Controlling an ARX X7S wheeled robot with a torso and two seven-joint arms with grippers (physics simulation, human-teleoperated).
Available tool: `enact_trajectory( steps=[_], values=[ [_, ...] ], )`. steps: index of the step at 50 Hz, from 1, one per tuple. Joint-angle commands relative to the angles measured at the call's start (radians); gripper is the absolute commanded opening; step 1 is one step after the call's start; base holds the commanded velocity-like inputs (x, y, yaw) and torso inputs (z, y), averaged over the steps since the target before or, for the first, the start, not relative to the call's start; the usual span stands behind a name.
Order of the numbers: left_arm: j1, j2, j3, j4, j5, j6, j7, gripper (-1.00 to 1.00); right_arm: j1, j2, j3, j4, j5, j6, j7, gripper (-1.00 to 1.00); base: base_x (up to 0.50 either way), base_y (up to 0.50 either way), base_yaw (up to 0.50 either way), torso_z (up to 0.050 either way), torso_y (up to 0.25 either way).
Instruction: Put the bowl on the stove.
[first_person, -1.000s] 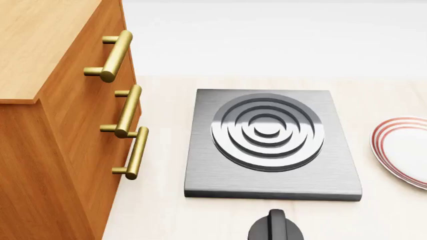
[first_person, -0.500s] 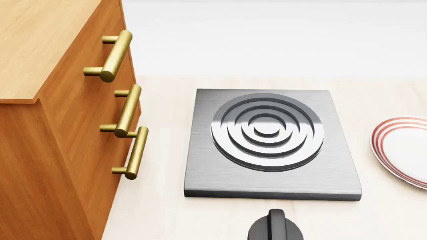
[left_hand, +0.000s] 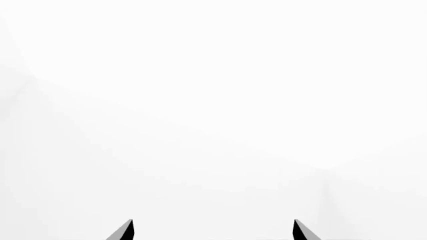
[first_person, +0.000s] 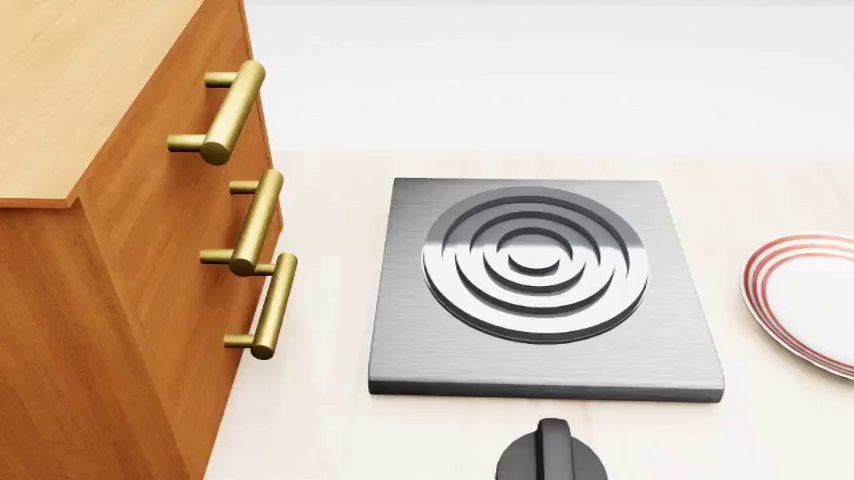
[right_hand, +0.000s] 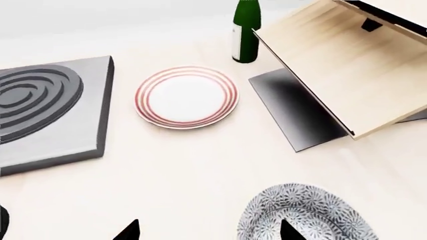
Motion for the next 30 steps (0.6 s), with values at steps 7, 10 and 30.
enact_trajectory(
  steps=[7, 10, 30],
  values=[
    [0.003, 0.004, 0.015, -0.003, 0.013, 0.004, 0.006, 1.00, 0.078, 0.003, -0.196, 0.131, -0.077, -0.056, 0.045, 1.00, 0.00, 0.00, 0.00, 0.000, 0.000],
    [0.006, 0.006, 0.017, -0.004, 0.017, 0.005, 0.009, 1.00, 0.095, 0.010, -0.232, 0.148, -0.087, -0.061, 0.051, 1.00, 0.00, 0.00, 0.00, 0.000, 0.000],
    [0.006, -0.001, 0.021, -0.001, 0.015, 0.010, 0.005, 1.00, 0.186, 0.010, -0.386, 0.272, -0.146, -0.106, 0.071, 1.00, 0.00, 0.00, 0.00, 0.000, 0.000]
  ],
)
